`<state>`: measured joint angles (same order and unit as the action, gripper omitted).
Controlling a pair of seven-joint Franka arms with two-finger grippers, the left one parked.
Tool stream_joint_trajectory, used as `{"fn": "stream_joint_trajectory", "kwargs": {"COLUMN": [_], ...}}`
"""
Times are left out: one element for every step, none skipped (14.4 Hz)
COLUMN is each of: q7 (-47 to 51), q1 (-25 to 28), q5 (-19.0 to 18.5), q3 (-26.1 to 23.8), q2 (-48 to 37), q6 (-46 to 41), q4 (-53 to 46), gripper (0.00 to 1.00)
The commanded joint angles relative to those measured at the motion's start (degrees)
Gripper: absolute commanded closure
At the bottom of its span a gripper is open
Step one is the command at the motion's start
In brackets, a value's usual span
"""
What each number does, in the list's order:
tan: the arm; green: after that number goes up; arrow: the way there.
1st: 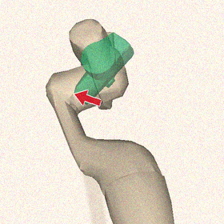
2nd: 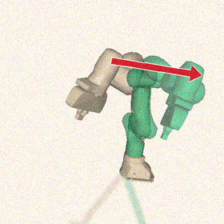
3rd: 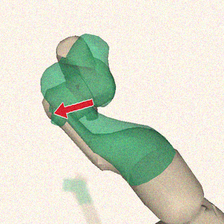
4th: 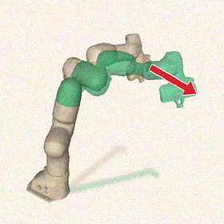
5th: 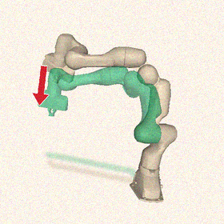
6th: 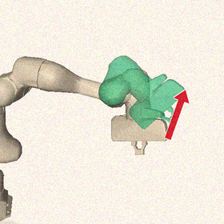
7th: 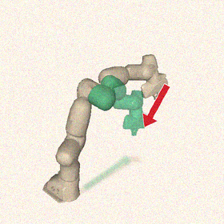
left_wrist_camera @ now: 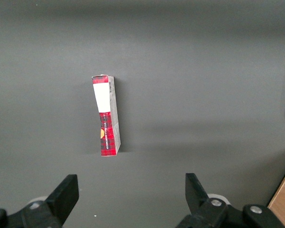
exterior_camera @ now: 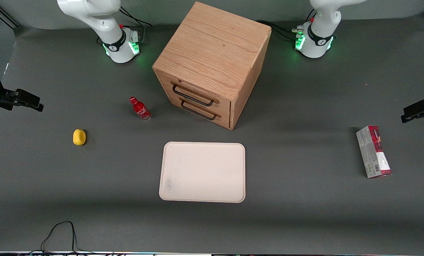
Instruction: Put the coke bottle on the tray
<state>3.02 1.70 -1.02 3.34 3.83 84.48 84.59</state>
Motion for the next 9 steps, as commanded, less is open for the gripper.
{"fn": "stream_joint_trajectory", "kwargs": {"q7": [-0.2,-0.1,0.8,2.8,4.6,6.2,7.8,9.0,11.1], "q1": [0.5,0.6,1.0,2.4,3.6,5.0,6.1,7.5,9.3], "q5": [0.0,0.8,1.1,1.1,1.1,1.2,1.5,1.7,1.7], "q3": [0.1,-0.1,-0.3,-0.3,-0.2,-0.3,-0.3,-0.3,-0.2], "q2": [-1.2,-2.2,-3.4,-4.8,-6.5,-7.9,-8.9,-10.1,-11.4], "q6": [-0.9,-0.9,-0.9,-0.9,-0.9,-0.8,-0.7,-0.4,0.1], "q4": [0.6,1.5,2.6,3.9,5.2,6.7,7.7,9.1,10.8], "gripper": [0.00,0.00,0.00,0.00,0.00,0.00,0.00,0.00,0.00]}}
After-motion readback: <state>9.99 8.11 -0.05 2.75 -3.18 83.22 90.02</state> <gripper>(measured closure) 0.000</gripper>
